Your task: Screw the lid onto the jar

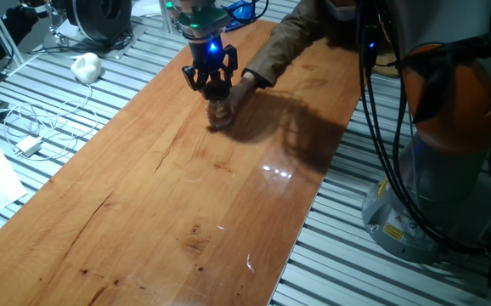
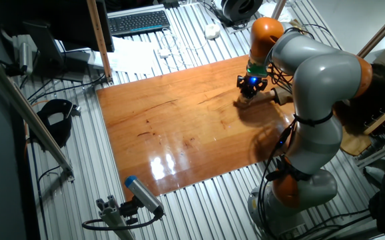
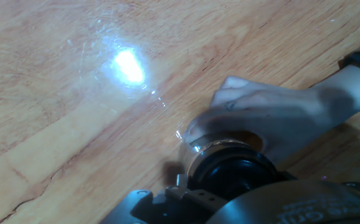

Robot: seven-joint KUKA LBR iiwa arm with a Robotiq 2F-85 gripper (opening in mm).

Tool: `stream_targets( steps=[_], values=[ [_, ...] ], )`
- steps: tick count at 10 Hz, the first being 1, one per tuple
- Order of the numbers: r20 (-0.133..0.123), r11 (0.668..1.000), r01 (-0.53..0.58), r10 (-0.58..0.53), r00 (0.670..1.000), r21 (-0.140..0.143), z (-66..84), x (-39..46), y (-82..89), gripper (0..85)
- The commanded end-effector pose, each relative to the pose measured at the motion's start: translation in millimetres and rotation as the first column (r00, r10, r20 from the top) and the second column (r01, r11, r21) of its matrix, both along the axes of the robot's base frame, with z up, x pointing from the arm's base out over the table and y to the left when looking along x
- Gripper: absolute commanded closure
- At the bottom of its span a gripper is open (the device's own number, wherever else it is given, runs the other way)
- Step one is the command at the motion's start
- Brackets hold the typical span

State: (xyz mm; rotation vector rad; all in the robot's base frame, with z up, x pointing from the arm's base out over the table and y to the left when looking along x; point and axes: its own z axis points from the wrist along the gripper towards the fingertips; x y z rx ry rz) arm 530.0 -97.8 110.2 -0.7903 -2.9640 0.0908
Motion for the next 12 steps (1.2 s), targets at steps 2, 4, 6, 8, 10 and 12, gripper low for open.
stream_targets(
  steps=[2, 4, 6, 8, 10, 12],
  values=[
    [0.0, 1.0, 0.002, -0.002, 1.0, 0.001, -0.1, 0.0, 0.1, 34.0],
    [0.002, 1.0, 0.001, -0.001, 1.0, -0.002, -0.1, 0.0, 0.4, 17.0],
    [0.008, 1.0, 0.012, -0.012, 1.0, -0.002, -0.4, 0.3, 0.7, 17.0],
    [0.008, 1.0, 0.01, -0.01, 1.0, -0.005, -0.1, 0.5, 0.7, 17.0],
    [0.005, 0.999, -0.035, 0.035, 0.999, -0.008, 2.1, 0.7, 0.2, 0.0],
    [0.001, 0.996, -0.087, 0.087, 0.996, -0.023, 4.2, 0.5, 0.1, 0.0]
  ],
)
